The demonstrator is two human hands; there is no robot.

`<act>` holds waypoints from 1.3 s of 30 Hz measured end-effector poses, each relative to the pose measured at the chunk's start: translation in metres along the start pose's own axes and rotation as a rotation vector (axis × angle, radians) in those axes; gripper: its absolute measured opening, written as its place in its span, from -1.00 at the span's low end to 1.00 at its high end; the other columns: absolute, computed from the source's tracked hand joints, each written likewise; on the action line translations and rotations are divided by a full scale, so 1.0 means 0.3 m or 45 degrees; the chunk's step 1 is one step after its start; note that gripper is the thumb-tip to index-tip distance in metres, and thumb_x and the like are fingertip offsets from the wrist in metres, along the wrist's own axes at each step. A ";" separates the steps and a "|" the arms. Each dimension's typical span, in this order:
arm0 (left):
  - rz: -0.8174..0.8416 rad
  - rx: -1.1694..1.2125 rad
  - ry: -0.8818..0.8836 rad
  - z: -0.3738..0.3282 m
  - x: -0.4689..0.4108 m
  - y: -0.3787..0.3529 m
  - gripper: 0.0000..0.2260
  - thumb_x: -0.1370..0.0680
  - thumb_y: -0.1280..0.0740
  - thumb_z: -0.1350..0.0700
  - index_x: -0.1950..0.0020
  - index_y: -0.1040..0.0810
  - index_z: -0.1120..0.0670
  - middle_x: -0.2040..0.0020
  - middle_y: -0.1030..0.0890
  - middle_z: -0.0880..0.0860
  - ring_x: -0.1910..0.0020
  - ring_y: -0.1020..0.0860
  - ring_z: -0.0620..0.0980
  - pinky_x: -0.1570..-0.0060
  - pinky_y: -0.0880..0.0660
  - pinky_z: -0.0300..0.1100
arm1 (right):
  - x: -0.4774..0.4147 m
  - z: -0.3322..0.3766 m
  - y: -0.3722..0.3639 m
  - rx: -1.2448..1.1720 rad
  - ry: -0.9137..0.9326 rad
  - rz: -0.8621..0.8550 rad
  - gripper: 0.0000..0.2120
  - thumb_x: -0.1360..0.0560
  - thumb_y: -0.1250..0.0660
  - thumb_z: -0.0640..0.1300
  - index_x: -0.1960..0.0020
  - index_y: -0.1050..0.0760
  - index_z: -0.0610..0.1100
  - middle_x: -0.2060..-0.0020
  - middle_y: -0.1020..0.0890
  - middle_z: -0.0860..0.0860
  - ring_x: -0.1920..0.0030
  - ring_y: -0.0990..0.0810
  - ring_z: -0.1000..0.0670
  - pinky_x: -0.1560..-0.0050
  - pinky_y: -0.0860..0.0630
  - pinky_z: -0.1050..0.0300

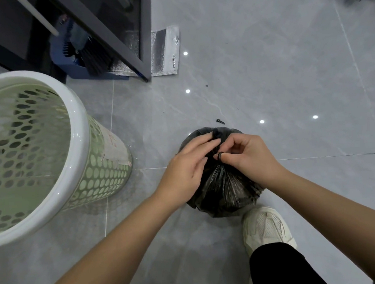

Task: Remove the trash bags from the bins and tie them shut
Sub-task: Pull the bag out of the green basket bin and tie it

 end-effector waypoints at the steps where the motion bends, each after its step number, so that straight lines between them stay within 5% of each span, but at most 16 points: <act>1: 0.078 -0.156 -0.084 -0.005 -0.010 -0.006 -0.56 -0.55 -0.22 0.32 -0.40 -0.42 0.00 -0.38 -0.39 -0.09 -0.35 -0.37 -0.18 -0.31 -0.32 -0.32 | -0.001 0.004 -0.001 -0.014 -0.012 0.016 -0.84 -0.36 -0.45 -0.41 0.30 -0.51 -0.25 0.33 -0.64 -0.08 0.27 -0.61 0.03 0.09 -0.57 0.11; 3: 0.207 -0.383 -0.174 -0.005 -0.031 -0.017 -0.59 -0.56 -0.22 0.27 -0.39 -0.41 0.03 -0.28 -0.44 0.01 -0.24 -0.42 -0.07 -0.21 -0.40 -0.25 | -0.003 0.007 0.000 -0.063 -0.042 0.035 -0.89 -0.36 -0.42 -0.45 0.26 -0.51 -0.33 0.29 -0.65 -0.15 0.25 -0.62 0.00 0.07 -0.58 0.15; 6: 0.240 -0.658 -0.312 -0.004 -0.063 0.005 -0.82 -0.52 -0.19 0.18 -0.03 -0.54 0.15 0.08 -0.45 0.08 0.12 -0.44 0.06 0.18 -0.47 -0.01 | -0.003 0.014 -0.002 -0.092 -0.067 0.047 -0.91 -0.37 -0.43 -0.44 0.23 -0.53 -0.35 0.26 -0.66 -0.17 0.24 -0.63 0.01 0.08 -0.59 0.18; 9: 0.338 -0.714 -0.304 0.012 -0.070 0.028 -0.78 -0.54 -0.10 0.05 0.18 -0.43 0.14 0.18 -0.41 0.04 0.20 -0.40 0.04 0.22 -0.39 -0.05 | -0.002 0.021 -0.008 -0.040 -0.010 0.084 -0.91 -0.38 -0.44 -0.42 0.22 -0.54 -0.30 0.27 -0.66 -0.11 0.25 -0.63 0.06 0.09 -0.58 0.21; 12: 0.405 -0.318 0.040 0.033 -0.067 0.025 -0.74 -0.55 -0.08 0.05 0.26 -0.37 0.16 0.25 -0.39 0.01 0.23 -0.41 -0.03 0.20 -0.35 -0.12 | 0.009 0.033 -0.018 0.126 0.136 0.098 -0.86 -0.38 -0.45 -0.38 0.16 -0.61 -0.17 0.27 -0.66 0.05 0.24 -0.63 0.12 0.08 -0.54 0.29; 16: 0.385 0.369 0.766 0.051 -0.050 -0.011 -0.78 -0.55 -0.12 0.12 0.30 -0.35 0.10 0.34 -0.35 0.04 0.36 -0.36 -0.04 0.35 -0.33 -0.16 | 0.027 0.053 -0.025 0.382 0.392 -0.015 -0.82 -0.38 -0.45 -0.34 0.10 -0.66 -0.10 0.20 -0.68 0.04 0.14 -0.63 0.14 0.03 -0.50 0.34; 19: 0.386 0.557 0.931 0.041 -0.032 -0.030 -0.81 -0.57 -0.14 0.11 0.23 -0.40 0.09 0.36 -0.47 0.05 0.51 -0.39 -0.04 0.50 -0.28 -0.22 | 0.028 0.053 -0.016 0.450 0.431 -0.070 -0.86 -0.40 -0.43 -0.34 0.10 -0.66 -0.14 0.21 -0.66 0.06 0.13 -0.61 0.15 0.03 -0.49 0.35; 21: 0.290 0.373 0.769 0.031 -0.031 0.002 -0.88 -0.56 -0.24 0.02 0.01 -0.42 0.05 0.27 -0.58 -0.01 0.47 -0.47 -0.08 0.45 -0.36 -0.23 | 0.025 0.049 -0.003 0.461 0.367 -0.107 -0.86 -0.41 -0.41 -0.33 0.11 -0.65 -0.12 0.22 -0.65 0.09 0.14 -0.60 0.15 0.06 -0.46 0.41; 24: 0.224 -0.221 0.266 0.001 -0.029 0.049 -0.57 -0.49 -0.35 -0.04 -0.32 -0.30 -0.14 0.00 -0.56 -0.17 0.18 -0.55 -0.21 0.19 -0.45 -0.30 | 0.023 0.043 0.001 0.424 0.254 -0.103 -0.86 -0.42 -0.41 -0.30 0.13 -0.65 -0.07 0.23 -0.65 0.17 0.16 -0.61 0.19 0.09 -0.44 0.45; 26: 0.278 -0.677 0.051 -0.027 -0.023 0.038 -0.50 -0.53 -0.32 -0.02 -0.43 -0.23 -0.14 -0.12 -0.51 -0.09 0.05 -0.55 -0.07 0.12 -0.50 -0.16 | 0.021 0.042 -0.011 0.403 0.203 -0.051 -0.86 -0.43 -0.41 -0.28 0.13 -0.66 -0.07 0.24 -0.67 0.17 0.18 -0.62 0.19 0.09 -0.46 0.41; 30: 0.231 -0.945 -0.127 -0.046 -0.032 0.027 -0.86 -0.54 -0.29 0.14 -0.08 -0.50 0.08 0.13 -0.47 0.05 0.21 -0.52 0.11 0.37 -0.35 -0.08 | 0.012 0.039 -0.019 0.274 0.090 0.020 -0.84 -0.43 -0.41 -0.29 0.17 -0.66 -0.05 0.26 -0.70 0.07 0.20 -0.66 0.09 0.02 -0.58 0.16; 34: 0.282 -0.608 0.145 -0.011 -0.032 0.032 -0.77 -0.61 -0.15 0.02 0.23 -0.38 0.02 0.29 -0.43 -0.06 0.29 -0.43 0.00 0.30 -0.31 -0.11 | 0.024 0.038 -0.023 0.279 0.154 0.027 -0.84 -0.41 -0.43 -0.27 0.16 -0.66 -0.02 0.25 -0.70 0.04 0.18 -0.66 0.01 0.01 -0.59 0.06; 39: 0.304 0.513 1.066 0.040 -0.014 -0.012 -0.66 -0.53 -0.13 0.14 0.45 -0.21 0.00 0.56 -0.18 -0.10 0.57 -0.12 -0.09 0.52 -0.07 -0.25 | 0.056 0.072 -0.047 0.524 0.537 -0.024 -0.85 -0.40 -0.43 -0.34 0.09 -0.65 -0.14 0.22 -0.66 0.03 0.17 -0.61 0.11 0.10 -0.54 0.17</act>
Point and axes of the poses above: each hand's wrist, its own x-axis away from the middle knuckle, its own y-axis out of the back of the hand, z = x × y, the point moved 5 cm from there along -x, towards the middle knuckle
